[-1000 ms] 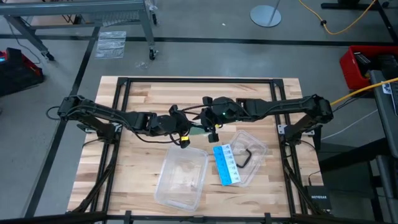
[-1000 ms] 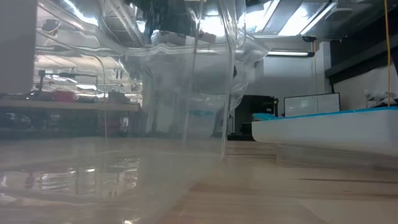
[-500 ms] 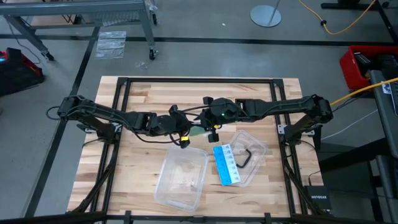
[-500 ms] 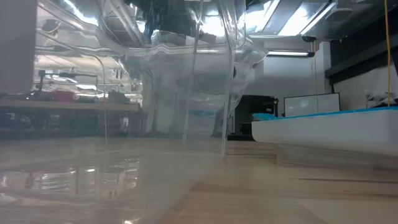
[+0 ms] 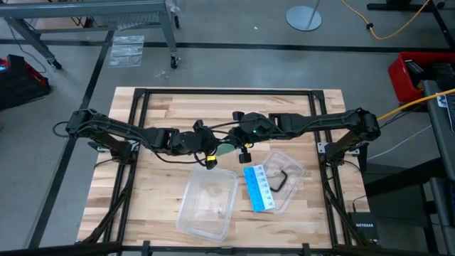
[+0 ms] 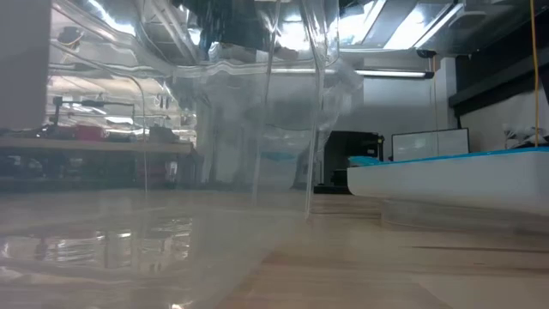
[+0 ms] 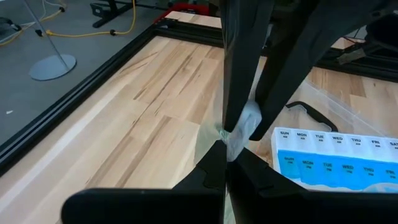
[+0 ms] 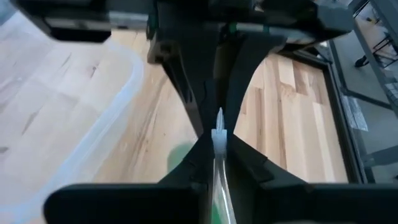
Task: Roll bandage
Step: Close the transparent zip bag
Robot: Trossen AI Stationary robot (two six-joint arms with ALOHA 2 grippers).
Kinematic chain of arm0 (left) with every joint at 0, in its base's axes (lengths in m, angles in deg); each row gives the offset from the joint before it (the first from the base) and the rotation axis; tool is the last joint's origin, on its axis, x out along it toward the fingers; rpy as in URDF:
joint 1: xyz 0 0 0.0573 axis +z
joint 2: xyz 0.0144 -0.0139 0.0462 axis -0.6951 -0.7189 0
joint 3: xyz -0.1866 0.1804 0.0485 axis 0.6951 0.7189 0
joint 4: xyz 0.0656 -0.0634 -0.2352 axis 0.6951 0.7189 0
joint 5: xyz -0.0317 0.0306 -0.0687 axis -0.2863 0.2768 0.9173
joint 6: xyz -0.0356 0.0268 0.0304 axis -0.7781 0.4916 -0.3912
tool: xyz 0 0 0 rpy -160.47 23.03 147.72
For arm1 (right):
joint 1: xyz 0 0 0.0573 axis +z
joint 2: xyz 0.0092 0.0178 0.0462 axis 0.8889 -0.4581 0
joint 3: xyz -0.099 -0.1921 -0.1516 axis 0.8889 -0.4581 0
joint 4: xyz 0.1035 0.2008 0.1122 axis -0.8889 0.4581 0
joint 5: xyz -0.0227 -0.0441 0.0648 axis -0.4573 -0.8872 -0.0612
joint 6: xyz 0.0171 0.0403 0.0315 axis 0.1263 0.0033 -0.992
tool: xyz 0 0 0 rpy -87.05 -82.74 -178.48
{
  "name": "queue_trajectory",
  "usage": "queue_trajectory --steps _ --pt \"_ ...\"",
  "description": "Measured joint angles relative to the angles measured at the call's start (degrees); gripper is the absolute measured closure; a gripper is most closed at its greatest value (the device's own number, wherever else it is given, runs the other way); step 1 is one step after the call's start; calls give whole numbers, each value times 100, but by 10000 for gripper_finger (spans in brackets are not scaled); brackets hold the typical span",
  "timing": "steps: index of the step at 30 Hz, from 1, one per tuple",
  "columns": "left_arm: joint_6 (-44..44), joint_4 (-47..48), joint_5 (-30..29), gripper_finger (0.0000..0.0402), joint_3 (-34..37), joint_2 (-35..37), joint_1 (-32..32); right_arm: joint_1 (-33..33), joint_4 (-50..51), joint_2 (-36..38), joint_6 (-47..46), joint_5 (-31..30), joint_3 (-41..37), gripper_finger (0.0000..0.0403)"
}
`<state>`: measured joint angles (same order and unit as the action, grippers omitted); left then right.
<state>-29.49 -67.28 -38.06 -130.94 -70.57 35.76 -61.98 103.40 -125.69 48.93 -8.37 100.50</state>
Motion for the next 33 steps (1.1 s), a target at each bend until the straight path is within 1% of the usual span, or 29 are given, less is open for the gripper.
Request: queue_trajectory --steps 4,12,17,22,25,33 --pt "-23 -4 3 401 0 -2 0 0 226 1 2 -51 3 384" --pt "-78 -4 81 401 0 -2 0 0 388 2 2 -65 3 384" --pt "-383 17 91 401 0 -3 0 0 388 2 2 -312 3 384" --pt "-131 21 95 399 0 -2 -25 0 393 2 2 -344 3 384" --pt "13 31 104 381 0 -2 -55 -2 425 2 2 -340 3 384" --pt "127 14 115 301 0 -2 -64 -2 305 2 2 -300 3 384"
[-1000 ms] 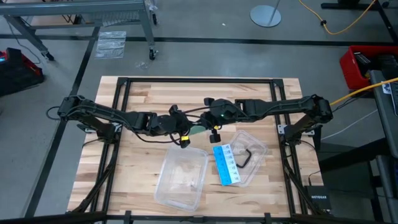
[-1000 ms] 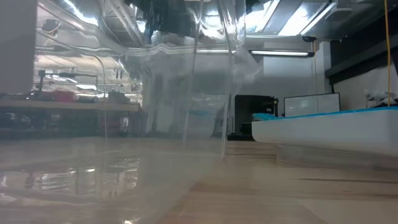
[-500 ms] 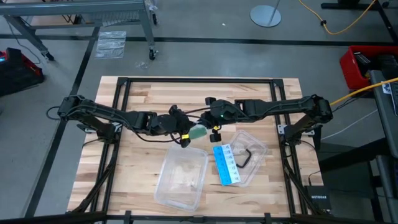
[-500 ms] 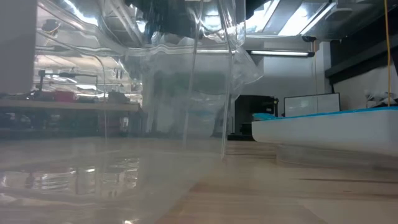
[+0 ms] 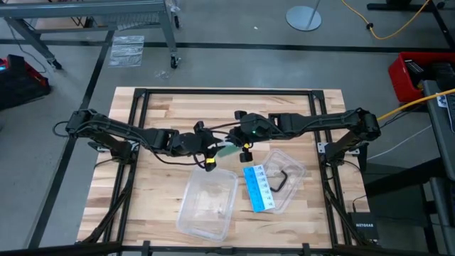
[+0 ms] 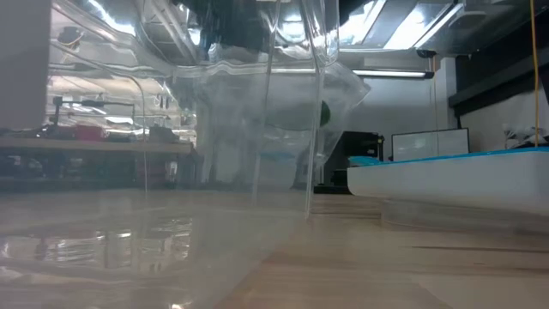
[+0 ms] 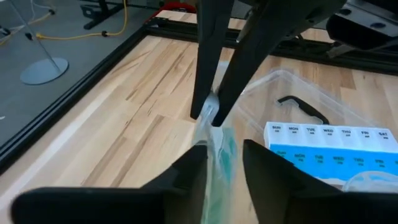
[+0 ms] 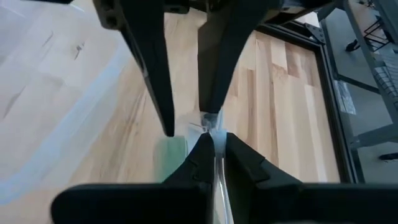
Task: Roll bandage
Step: Close the transparent zip bag
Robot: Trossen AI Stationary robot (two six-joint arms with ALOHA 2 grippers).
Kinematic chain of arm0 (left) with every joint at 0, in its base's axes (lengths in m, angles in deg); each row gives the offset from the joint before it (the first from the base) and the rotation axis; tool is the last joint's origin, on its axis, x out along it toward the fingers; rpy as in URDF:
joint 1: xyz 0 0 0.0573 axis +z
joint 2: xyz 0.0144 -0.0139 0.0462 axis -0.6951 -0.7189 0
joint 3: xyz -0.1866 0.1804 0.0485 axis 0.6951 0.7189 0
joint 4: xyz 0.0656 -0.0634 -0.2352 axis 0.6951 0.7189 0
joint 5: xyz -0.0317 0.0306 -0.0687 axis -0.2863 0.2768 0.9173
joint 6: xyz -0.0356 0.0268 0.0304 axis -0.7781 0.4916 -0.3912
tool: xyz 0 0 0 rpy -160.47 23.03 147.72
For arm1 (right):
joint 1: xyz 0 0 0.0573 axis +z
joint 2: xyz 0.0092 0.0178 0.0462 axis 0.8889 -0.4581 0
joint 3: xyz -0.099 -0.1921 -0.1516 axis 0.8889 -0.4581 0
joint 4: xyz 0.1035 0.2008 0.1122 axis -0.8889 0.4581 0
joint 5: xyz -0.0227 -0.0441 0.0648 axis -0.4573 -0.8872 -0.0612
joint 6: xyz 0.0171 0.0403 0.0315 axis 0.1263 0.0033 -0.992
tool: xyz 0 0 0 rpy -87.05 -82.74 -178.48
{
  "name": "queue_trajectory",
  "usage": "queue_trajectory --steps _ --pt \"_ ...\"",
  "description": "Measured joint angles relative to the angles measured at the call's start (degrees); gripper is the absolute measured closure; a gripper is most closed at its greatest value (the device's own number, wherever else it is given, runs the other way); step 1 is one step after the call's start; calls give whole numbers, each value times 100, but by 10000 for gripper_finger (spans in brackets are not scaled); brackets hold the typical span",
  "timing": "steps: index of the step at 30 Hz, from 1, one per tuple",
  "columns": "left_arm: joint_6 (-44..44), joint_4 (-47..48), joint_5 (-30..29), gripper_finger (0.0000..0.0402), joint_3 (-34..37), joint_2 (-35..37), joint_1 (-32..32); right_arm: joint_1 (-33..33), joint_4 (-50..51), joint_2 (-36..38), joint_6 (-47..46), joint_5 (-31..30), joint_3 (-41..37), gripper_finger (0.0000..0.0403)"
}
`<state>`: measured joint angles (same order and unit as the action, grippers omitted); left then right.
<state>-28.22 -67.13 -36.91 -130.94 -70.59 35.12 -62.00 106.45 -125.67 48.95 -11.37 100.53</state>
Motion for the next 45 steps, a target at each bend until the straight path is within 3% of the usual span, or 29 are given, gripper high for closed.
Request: queue_trajectory --steps 5,9,18,26,45 --pt "97 -24 0 278 0 0 65 0 -120 0 0 232 -2 384" --pt "331 -29 -4 285 0 2 115 4 -223 0 0 420 -2 384" --pt "453 -25 -4 393 -2 4 108 4 -115 0 -4 406 -2 384" --pt "442 -14 -471 401 0 4 16 4 206 2 -16 396 -2 384" --pt "275 49 -458 398 -1 4 -124 4 168 13 0 451 -2 384"
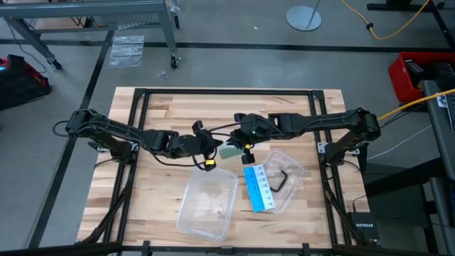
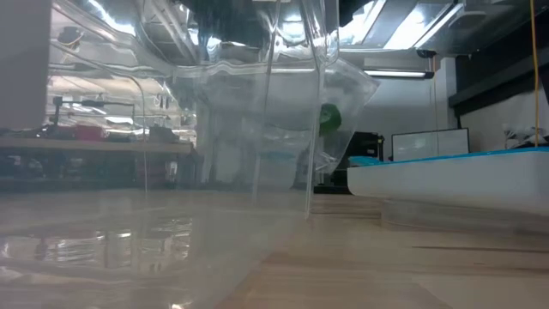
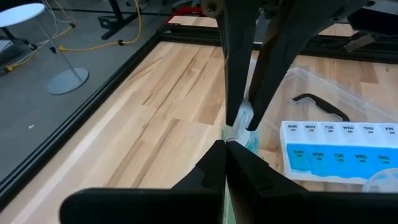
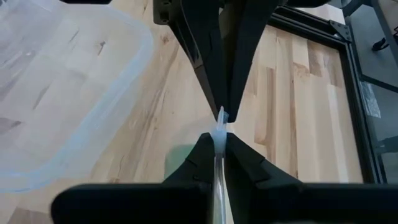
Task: Roll bandage
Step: Close the transparent zip bag
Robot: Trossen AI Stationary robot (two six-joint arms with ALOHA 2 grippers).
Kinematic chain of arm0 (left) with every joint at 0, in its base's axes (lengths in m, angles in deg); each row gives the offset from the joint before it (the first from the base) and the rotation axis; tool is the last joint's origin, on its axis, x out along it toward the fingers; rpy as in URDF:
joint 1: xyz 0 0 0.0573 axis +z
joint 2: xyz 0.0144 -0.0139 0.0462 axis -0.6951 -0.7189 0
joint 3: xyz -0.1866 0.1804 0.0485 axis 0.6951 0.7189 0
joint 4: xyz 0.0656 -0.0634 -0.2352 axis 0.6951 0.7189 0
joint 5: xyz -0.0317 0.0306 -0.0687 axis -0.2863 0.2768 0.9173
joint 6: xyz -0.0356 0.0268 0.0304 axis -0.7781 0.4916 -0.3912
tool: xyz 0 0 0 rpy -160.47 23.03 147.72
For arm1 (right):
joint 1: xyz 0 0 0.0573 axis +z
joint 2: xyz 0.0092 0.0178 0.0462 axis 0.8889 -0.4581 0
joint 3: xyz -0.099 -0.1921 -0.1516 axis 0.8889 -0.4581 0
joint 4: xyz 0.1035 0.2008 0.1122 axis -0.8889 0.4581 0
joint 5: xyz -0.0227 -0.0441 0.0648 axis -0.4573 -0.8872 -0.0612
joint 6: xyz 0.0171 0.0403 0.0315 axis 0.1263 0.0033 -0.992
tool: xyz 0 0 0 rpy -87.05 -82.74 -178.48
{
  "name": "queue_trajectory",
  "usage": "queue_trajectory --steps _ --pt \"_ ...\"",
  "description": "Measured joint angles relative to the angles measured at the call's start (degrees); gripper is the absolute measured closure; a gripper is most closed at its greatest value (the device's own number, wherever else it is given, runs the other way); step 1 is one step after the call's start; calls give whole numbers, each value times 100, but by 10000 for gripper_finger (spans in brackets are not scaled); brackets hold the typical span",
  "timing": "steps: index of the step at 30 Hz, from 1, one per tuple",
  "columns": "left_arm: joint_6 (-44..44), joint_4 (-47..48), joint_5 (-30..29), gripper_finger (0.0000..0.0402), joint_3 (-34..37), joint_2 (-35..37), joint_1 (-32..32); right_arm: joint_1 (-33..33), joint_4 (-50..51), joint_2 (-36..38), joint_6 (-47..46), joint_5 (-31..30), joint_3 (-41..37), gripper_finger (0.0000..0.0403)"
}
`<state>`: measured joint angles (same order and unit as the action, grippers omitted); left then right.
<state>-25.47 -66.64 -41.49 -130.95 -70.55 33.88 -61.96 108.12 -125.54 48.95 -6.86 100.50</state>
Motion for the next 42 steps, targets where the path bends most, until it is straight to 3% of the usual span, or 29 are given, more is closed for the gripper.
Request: queue_trajectory --steps 6,16,27,34,37,42 --pt "-274 -3 4 398 -1 2 0 0 316 26 129 6 378 384" --pt "165 -59 1 398 -7 3 38 0 907 32 131 6 1051 384" --pt "-141 -26 6 398 -7 2 537 0 1361 32 131 6 1069 384" --pt "206 -60 9 397 -5 1 728 0 1372 32 131 3 1067 384" --pt "281 -15 10 383 -5 -50 779 0 1369 32 131 3 1067 384" --pt "101 125 -7 315 -1 -219 1007 0 1376 32 131 9 1067 384"
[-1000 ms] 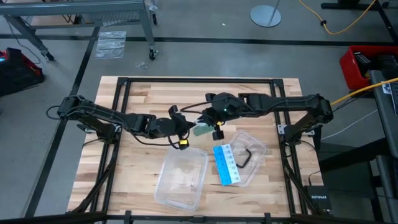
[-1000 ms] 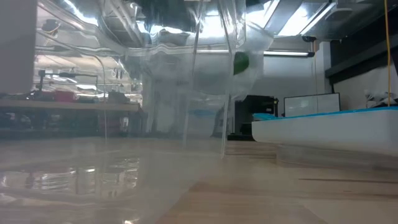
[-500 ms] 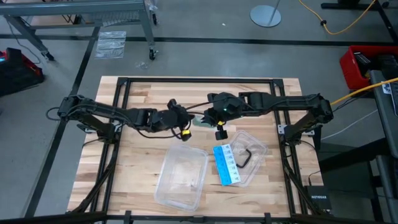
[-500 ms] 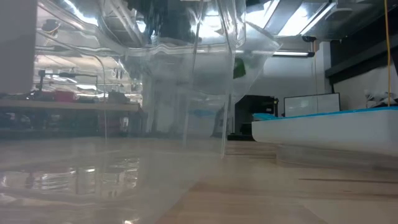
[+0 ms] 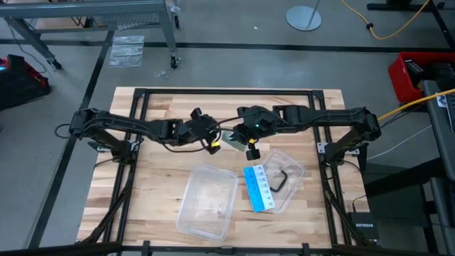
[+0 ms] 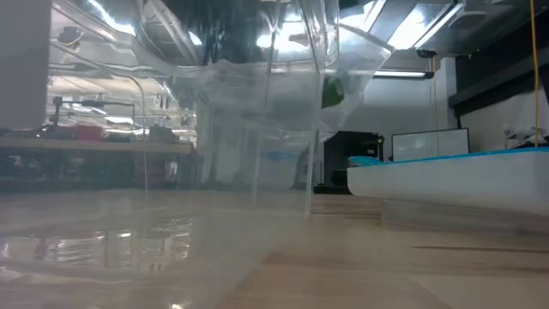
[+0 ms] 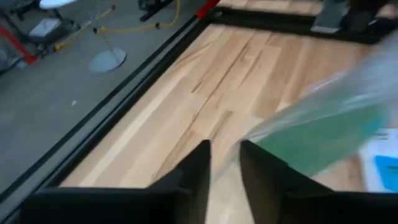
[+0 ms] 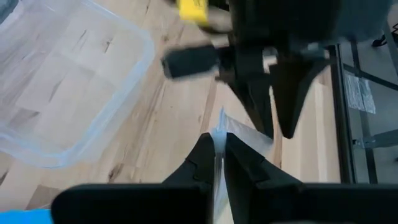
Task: Roll bandage
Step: Close the transparent zip bag
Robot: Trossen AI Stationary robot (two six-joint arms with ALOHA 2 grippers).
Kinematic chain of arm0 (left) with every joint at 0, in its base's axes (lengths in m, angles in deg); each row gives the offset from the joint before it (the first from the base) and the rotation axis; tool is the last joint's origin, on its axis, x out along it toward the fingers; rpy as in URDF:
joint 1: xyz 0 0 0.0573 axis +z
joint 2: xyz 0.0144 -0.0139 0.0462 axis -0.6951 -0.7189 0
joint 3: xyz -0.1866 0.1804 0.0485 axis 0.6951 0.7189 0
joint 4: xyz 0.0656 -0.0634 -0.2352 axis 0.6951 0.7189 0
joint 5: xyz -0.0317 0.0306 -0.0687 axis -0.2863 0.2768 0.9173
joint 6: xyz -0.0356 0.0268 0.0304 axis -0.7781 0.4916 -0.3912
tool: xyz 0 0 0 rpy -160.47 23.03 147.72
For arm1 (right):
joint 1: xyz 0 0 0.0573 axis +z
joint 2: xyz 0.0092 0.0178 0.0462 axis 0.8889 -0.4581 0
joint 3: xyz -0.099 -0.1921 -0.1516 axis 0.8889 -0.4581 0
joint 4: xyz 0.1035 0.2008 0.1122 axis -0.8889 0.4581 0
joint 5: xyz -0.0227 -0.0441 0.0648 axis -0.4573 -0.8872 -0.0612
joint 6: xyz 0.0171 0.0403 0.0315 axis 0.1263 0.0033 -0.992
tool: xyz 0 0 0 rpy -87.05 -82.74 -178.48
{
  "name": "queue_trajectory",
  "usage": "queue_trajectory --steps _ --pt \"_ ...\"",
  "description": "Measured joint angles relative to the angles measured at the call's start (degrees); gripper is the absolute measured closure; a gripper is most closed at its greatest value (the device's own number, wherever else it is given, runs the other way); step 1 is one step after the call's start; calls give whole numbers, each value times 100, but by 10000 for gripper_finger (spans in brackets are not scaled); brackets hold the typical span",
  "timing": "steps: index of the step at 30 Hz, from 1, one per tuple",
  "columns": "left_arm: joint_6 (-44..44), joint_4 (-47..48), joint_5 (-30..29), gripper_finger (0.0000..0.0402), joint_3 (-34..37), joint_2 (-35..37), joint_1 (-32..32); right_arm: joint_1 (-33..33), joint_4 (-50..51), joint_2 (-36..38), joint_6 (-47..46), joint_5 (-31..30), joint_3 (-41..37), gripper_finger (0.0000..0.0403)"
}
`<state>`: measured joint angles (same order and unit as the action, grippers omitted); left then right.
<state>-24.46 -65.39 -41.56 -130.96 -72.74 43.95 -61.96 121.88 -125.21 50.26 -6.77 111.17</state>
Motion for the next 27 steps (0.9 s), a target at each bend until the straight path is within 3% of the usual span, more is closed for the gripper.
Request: queue_trajectory --steps 4,8,12,18,27 --pt "-105 -42 53 256 2 -170 73 -4 30 0 0 -1 -2 384" --pt "252 -50 598 226 2 -221 -9 -4 111 0 4 -104 -2 384" --pt "660 -103 1045 224 4 -224 -228 -4 209 0 19 -302 -2 384" --pt "1437 -606 1081 237 4 -226 -495 -2 252 0 8 -190 -4 384" --pt "1864 -1407 1067 250 4 -226 -473 0 251 -83 -164 74 -4 384"
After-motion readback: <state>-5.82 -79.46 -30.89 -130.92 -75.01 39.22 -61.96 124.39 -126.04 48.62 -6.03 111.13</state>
